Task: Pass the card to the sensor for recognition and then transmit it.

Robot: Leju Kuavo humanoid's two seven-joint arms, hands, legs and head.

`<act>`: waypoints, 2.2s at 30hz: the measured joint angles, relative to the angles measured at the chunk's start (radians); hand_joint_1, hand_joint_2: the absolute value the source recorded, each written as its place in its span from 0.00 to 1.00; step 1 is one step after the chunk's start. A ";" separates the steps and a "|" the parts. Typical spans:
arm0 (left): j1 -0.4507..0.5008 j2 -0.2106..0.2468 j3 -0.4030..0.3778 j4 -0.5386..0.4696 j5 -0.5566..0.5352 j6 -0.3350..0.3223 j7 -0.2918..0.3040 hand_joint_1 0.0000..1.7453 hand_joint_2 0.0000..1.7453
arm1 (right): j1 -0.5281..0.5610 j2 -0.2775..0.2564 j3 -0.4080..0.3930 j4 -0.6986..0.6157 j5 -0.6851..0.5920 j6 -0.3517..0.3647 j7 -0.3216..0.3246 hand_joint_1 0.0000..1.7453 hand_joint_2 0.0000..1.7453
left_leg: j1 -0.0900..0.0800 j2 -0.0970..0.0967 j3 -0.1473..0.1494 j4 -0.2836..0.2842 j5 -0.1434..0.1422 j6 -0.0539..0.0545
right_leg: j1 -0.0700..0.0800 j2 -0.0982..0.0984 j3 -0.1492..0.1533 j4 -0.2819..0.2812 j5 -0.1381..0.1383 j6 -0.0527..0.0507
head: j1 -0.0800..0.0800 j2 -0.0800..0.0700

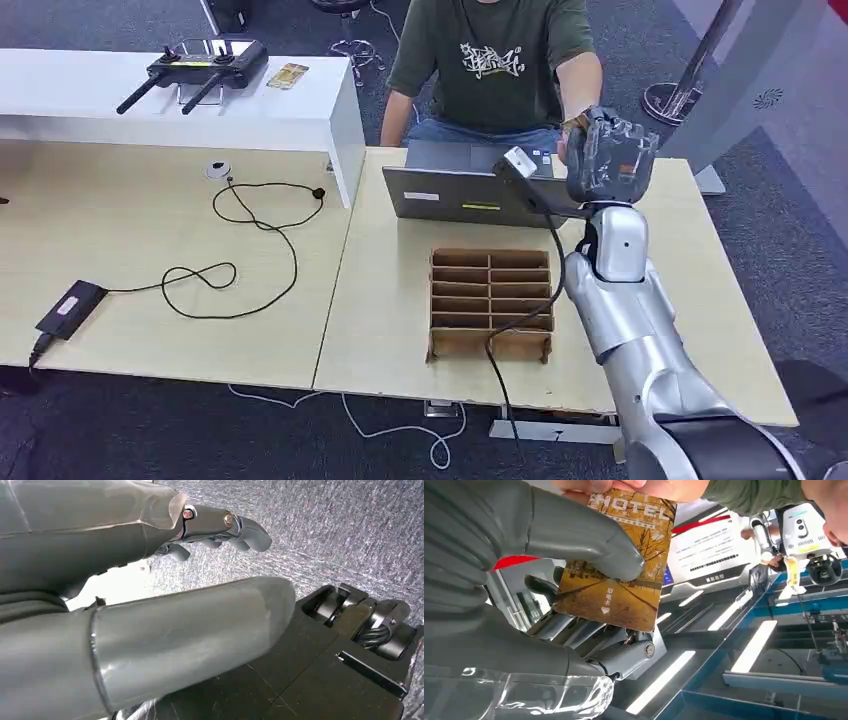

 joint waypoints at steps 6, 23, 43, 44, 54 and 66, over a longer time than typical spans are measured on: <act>0.000 0.000 0.000 0.000 0.000 0.000 0.001 0.00 0.00 | 0.000 0.000 0.000 0.002 -0.003 0.000 0.000 0.00 1.00 | 0.000 0.000 0.000 0.000 0.000 0.000 | 0.000 0.000 0.000 0.000 0.000 0.000 | 0.000 0.000; 0.000 0.000 0.000 0.000 -0.006 -0.006 0.008 0.00 0.00 | -0.001 0.003 0.000 0.017 -0.006 0.000 -0.007 0.00 1.00 | 0.000 0.000 0.000 0.000 0.000 0.000 | 0.000 0.000 0.000 0.000 0.000 0.000 | 0.000 0.000; -0.001 0.000 0.000 0.000 -0.009 -0.009 0.013 0.00 0.00 | 0.000 0.003 0.000 0.018 -0.003 -0.001 0.001 0.00 1.00 | 0.000 0.000 0.000 0.000 0.000 0.000 | 0.000 0.000 0.000 0.000 0.000 0.000 | 0.000 0.000; -0.001 0.000 0.000 0.000 -0.009 -0.009 0.013 0.00 0.00 | 0.001 0.003 0.000 0.017 -0.003 -0.001 0.001 0.00 1.00 | 0.000 0.000 0.000 0.000 0.000 0.000 | 0.000 0.000 0.000 0.000 0.000 0.000 | 0.000 0.000; 0.000 0.005 0.001 0.000 0.002 0.001 0.017 0.00 0.00 | 0.047 0.002 -0.001 -0.059 -0.008 -0.001 -0.014 0.00 1.00 | 0.000 0.000 0.000 0.000 0.000 0.000 | 0.000 0.000 -0.001 0.000 0.000 0.000 | 0.000 0.000; 0.002 0.011 0.009 0.000 0.006 0.013 0.018 0.00 0.00 | 0.129 -0.006 -0.026 -0.213 -0.042 -0.001 -0.040 0.00 1.00 | 0.000 0.000 0.000 0.000 0.000 0.000 | 0.000 0.000 -0.001 0.000 0.000 0.000 | 0.000 0.000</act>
